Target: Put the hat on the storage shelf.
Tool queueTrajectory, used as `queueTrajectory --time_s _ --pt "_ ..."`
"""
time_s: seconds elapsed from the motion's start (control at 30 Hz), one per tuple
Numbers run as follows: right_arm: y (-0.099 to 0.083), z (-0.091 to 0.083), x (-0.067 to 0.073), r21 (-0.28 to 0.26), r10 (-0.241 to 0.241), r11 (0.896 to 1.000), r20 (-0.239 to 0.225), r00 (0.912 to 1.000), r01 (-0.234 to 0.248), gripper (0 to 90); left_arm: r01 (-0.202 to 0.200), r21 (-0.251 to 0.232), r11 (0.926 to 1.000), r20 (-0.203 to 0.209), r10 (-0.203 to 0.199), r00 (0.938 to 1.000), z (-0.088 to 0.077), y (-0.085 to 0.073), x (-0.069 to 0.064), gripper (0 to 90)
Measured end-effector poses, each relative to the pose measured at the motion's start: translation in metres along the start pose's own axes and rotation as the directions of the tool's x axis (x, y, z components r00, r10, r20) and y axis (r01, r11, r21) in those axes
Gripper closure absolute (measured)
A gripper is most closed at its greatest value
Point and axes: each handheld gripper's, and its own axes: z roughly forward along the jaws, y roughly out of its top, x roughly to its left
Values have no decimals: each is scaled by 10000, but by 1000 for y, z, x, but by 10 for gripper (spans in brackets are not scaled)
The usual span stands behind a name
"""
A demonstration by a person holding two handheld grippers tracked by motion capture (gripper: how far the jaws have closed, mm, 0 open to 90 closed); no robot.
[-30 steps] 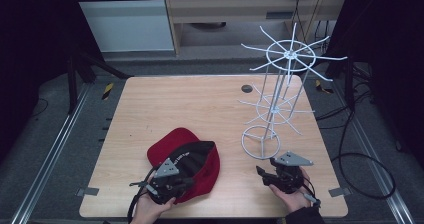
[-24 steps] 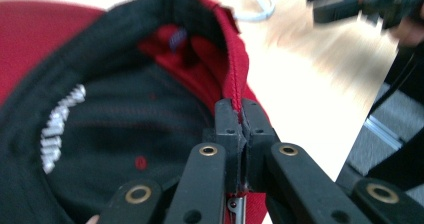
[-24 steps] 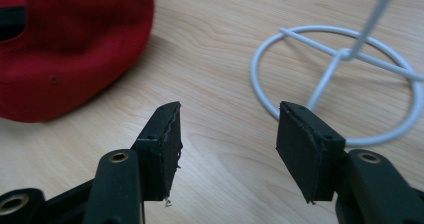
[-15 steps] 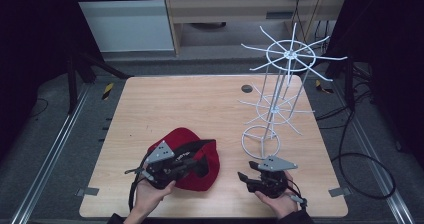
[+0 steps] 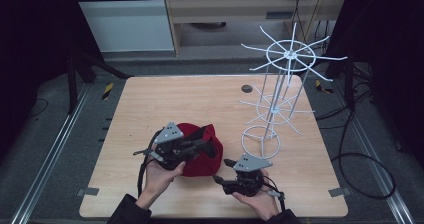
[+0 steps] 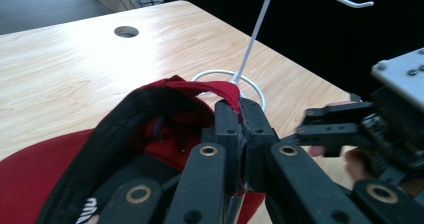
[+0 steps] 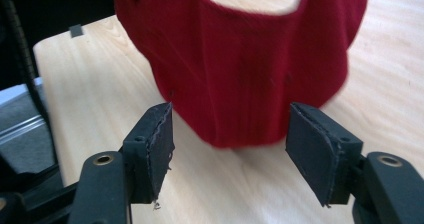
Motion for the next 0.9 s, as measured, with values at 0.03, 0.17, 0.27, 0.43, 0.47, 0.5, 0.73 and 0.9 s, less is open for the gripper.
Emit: queueTrajectory --time_s 0.03,0.17,0.27,0.43,0.47,0.5,0.73,0.9 --pt "1 4 0 13 -77 10000 80 9999 77 385 -8 11 10000 37 8 10000 1 0 -1 875" --pt "3 16 -4 226 -47 9997 403 9992 37 602 -5 85 10000 167 3 9999 3 0 0 874" --pt "5 17 -8 413 421 9983 31 9991 -422 818 71 56 10000 325 -73 9994 4 -2 3 874" --pt "11 10 -8 300 763 9967 -473 9960 -749 877 92 -161 9998 571 -83 9983 -4 -5 9 733" --pt "13 8 -8 211 867 9961 -560 9947 -857 878 91 -274 9996 546 -76 9985 -8 -6 10 682" --pt "14 6 -8 153 932 9956 -602 9938 -924 879 124 -441 9989 546 -100 9985 -12 -7 12 621" --pt "16 2 -9 22 1234 9923 -645 9903 -1235 880 270 -941 9952 429 -231 9988 -56 -30 26 382" --pt "18 2 -9 -14 1333 9910 -583 9894 -1336 879 211 -281 9994 -64 -213 9998 -68 -74 30 343"
